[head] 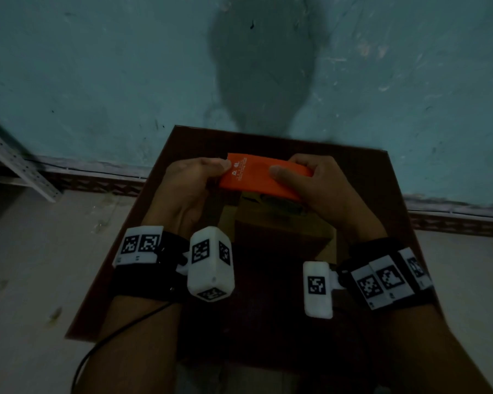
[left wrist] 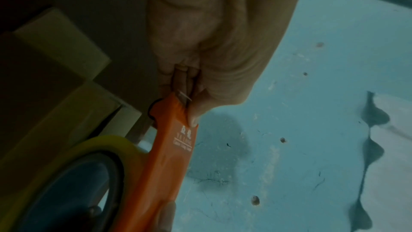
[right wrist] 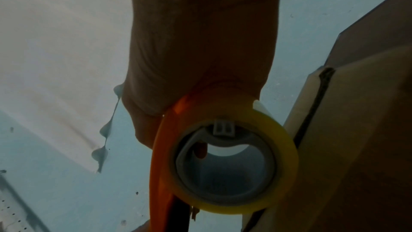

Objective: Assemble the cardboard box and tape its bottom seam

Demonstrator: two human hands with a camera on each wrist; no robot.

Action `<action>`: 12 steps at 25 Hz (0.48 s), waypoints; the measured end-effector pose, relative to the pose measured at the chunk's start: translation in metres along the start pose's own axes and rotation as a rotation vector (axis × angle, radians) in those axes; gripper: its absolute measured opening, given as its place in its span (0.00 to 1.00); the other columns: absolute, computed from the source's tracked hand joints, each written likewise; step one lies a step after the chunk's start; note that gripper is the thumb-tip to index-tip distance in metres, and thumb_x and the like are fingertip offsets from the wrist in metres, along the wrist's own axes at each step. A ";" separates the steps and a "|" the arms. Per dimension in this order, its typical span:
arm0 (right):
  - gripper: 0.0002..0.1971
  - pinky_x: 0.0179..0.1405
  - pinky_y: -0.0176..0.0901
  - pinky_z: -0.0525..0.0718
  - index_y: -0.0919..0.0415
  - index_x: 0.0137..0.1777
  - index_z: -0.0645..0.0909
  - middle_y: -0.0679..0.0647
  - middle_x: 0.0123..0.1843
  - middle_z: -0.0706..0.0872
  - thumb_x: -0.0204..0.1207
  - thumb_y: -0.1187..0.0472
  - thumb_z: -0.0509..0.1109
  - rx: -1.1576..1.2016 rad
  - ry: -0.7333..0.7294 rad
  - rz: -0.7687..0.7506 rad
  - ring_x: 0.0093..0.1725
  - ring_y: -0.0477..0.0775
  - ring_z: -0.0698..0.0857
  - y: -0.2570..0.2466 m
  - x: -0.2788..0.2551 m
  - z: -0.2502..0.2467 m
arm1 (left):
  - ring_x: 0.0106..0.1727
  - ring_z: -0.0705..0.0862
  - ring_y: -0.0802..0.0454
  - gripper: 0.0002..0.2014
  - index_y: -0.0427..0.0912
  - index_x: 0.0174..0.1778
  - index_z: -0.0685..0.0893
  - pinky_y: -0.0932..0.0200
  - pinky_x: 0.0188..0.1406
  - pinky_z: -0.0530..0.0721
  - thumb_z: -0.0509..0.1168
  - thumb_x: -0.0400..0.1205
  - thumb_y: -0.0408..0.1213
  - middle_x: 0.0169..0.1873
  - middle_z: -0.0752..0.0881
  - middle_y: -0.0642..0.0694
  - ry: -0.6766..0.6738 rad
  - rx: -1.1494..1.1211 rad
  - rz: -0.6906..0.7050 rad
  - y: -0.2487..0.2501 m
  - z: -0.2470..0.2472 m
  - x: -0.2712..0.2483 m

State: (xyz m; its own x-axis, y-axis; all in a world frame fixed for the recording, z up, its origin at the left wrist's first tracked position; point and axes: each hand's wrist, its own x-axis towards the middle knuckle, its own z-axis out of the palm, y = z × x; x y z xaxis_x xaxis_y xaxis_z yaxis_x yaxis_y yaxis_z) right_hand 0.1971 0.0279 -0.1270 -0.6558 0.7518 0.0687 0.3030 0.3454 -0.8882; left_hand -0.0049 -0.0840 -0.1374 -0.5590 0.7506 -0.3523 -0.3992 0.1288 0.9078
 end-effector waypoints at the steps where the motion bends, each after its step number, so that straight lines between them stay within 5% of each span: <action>1: 0.16 0.35 0.46 0.86 0.57 0.47 0.90 0.60 0.41 0.92 0.83 0.43 0.77 -0.010 0.003 -0.004 0.33 0.52 0.89 0.000 0.001 0.001 | 0.54 0.92 0.42 0.07 0.33 0.56 0.89 0.56 0.37 0.94 0.73 0.85 0.32 0.53 0.91 0.36 -0.001 -0.009 0.014 -0.001 -0.001 0.002; 3: 0.18 0.38 0.49 0.88 0.57 0.49 0.91 0.61 0.44 0.93 0.83 0.41 0.76 -0.014 0.017 -0.003 0.35 0.53 0.91 0.001 0.001 0.001 | 0.56 0.92 0.44 0.08 0.35 0.56 0.91 0.53 0.47 0.94 0.73 0.86 0.36 0.53 0.93 0.39 -0.028 -0.040 0.038 -0.005 -0.004 0.003; 6: 0.17 0.39 0.46 0.89 0.55 0.50 0.91 0.57 0.44 0.93 0.84 0.40 0.75 0.002 0.016 0.017 0.37 0.49 0.91 0.002 0.000 -0.002 | 0.53 0.91 0.50 0.09 0.38 0.51 0.92 0.57 0.48 0.92 0.68 0.90 0.36 0.46 0.94 0.44 -0.025 -0.045 0.087 -0.007 -0.008 0.004; 10: 0.16 0.42 0.44 0.92 0.54 0.53 0.91 0.54 0.47 0.94 0.84 0.42 0.75 0.022 0.009 0.028 0.41 0.52 0.94 0.002 -0.001 -0.002 | 0.57 0.93 0.43 0.09 0.45 0.47 0.94 0.45 0.59 0.92 0.70 0.89 0.41 0.48 0.95 0.42 0.104 0.248 0.232 -0.013 -0.008 0.012; 12: 0.14 0.38 0.38 0.91 0.55 0.53 0.91 0.53 0.45 0.94 0.84 0.43 0.75 0.038 0.008 0.010 0.38 0.47 0.94 0.002 -0.002 -0.002 | 0.53 0.92 0.48 0.10 0.47 0.45 0.93 0.49 0.56 0.90 0.69 0.89 0.42 0.46 0.93 0.45 0.162 0.326 0.246 -0.017 -0.002 0.011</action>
State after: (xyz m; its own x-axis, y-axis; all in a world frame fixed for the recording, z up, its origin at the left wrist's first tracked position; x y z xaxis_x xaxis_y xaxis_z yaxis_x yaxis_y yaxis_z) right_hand 0.2003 0.0283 -0.1277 -0.6471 0.7597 0.0637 0.2824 0.3165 -0.9056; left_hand -0.0057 -0.0792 -0.1567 -0.7260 0.6764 -0.1241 -0.0042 0.1761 0.9844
